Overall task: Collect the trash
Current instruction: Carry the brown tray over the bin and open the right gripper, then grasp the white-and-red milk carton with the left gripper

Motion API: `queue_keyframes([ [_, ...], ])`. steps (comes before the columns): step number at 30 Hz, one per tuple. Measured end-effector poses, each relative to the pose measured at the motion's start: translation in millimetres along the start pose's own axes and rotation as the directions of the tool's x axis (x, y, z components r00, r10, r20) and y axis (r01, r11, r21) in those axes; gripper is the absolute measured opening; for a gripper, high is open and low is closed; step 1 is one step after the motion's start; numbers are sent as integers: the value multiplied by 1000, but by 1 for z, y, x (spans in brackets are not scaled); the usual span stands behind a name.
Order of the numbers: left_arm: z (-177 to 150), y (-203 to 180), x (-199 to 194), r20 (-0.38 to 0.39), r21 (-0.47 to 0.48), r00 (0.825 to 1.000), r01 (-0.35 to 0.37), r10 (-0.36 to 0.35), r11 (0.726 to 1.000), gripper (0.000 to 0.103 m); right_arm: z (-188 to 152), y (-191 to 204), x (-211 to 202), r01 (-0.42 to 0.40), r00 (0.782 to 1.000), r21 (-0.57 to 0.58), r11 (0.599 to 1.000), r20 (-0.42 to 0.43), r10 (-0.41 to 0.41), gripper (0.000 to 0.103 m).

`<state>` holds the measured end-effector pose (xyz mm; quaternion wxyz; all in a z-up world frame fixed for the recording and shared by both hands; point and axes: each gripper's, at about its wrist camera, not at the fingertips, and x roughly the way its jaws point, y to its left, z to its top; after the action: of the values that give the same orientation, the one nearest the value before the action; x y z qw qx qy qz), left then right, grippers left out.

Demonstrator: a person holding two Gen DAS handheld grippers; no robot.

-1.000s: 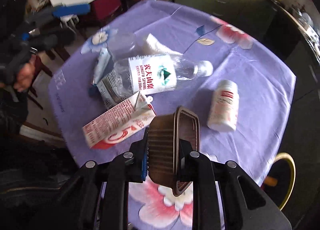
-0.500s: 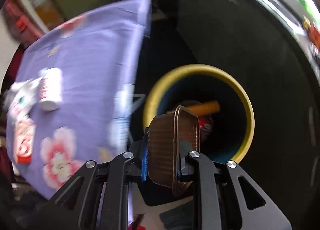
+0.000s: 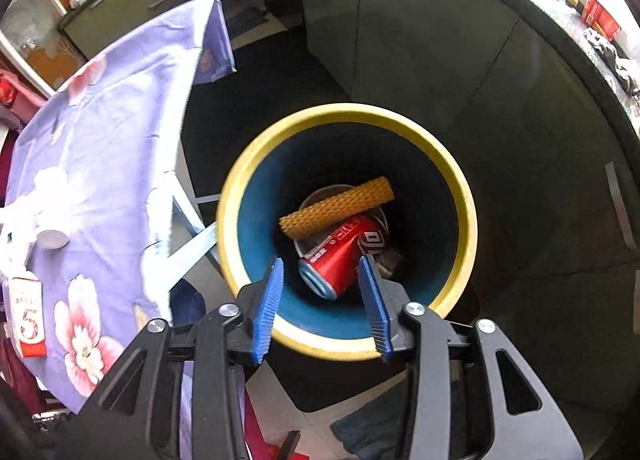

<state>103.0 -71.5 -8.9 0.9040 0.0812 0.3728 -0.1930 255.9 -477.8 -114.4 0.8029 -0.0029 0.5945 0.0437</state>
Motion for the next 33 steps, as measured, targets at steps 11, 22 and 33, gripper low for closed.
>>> queue_keyframes([
  [11,-27,-8,41,-219,-125,974,32,-59,992,88,-30,43,-37,-45,996,-101,994,75,52,46],
  [22,-59,-21,76,-352,-191,934,-7,-62,982,85,-66,75,-55,-92,987,-216,972,108,117,47],
  [33,-71,-24,109,-433,-183,900,-24,-59,983,47,-78,79,-54,-118,983,-247,962,109,149,47],
])
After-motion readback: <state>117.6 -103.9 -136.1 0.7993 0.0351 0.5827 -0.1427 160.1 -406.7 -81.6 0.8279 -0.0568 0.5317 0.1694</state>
